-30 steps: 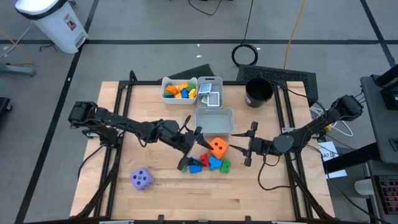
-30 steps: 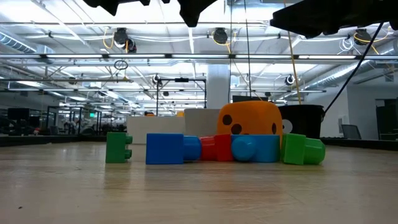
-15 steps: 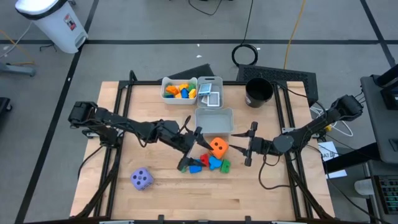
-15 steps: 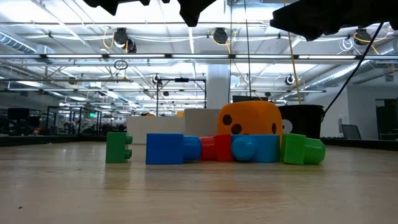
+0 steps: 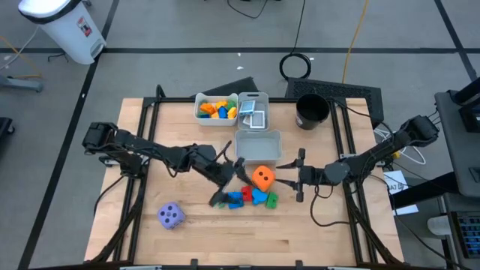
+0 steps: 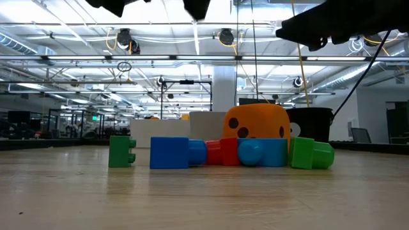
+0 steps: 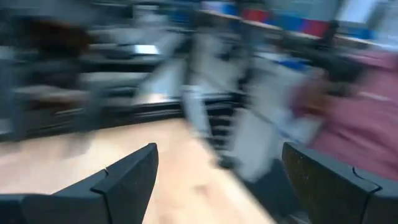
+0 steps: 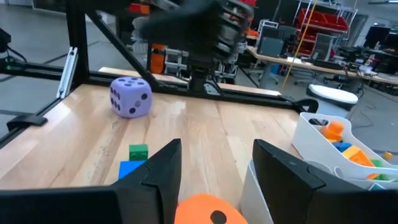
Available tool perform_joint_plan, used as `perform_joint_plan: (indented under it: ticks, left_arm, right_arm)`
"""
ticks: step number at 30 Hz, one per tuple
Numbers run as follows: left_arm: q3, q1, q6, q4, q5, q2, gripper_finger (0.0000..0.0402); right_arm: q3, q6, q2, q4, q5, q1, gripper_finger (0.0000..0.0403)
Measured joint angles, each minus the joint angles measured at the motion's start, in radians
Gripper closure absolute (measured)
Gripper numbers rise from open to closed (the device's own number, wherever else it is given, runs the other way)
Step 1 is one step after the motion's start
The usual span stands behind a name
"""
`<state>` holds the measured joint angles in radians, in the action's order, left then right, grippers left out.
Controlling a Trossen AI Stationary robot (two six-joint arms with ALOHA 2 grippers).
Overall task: Pick & Place Toys
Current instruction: Put the green game piece into the white bin
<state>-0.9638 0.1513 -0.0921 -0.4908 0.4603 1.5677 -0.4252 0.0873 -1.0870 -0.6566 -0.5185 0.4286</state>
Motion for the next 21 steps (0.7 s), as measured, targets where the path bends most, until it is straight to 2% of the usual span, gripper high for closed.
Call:
perform_joint_plan:
  ticks: [3, 5, 8, 11, 21]
  left_arm:
    - [0.0, 0.015, 0.023, -0.041, 0.283, 0.0, 0.0053]
    - [0.0, 0.023, -0.04, -0.098, 0.458, 0.0, 0.0053]
    - [0.0, 0.03, -0.134, -0.167, 0.615, 0.0, 0.0053]
    - [0.0, 0.04, -0.154, -0.196, 0.647, 0.0, 0.0053]
    - [0.0, 0.032, -0.153, -0.192, 0.638, 0.0, 0.0053]
  right_arm:
    - [0.0, 0.001, 0.0, 0.011, 0.0, 0.0, 0.0233]
    - [0.0, 0.001, 0.0, 0.016, 0.0, 0.0, 0.0232]
    - [0.0, 0.002, 0.0, 0.02, 0.0, 0.0, 0.0232]
    - [0.0, 0.003, 0.0, 0.02, 0.0, 0.0, 0.0234]
    - [0.0, 0.003, 0.0, 0.019, 0.0, 0.0, 0.0234]
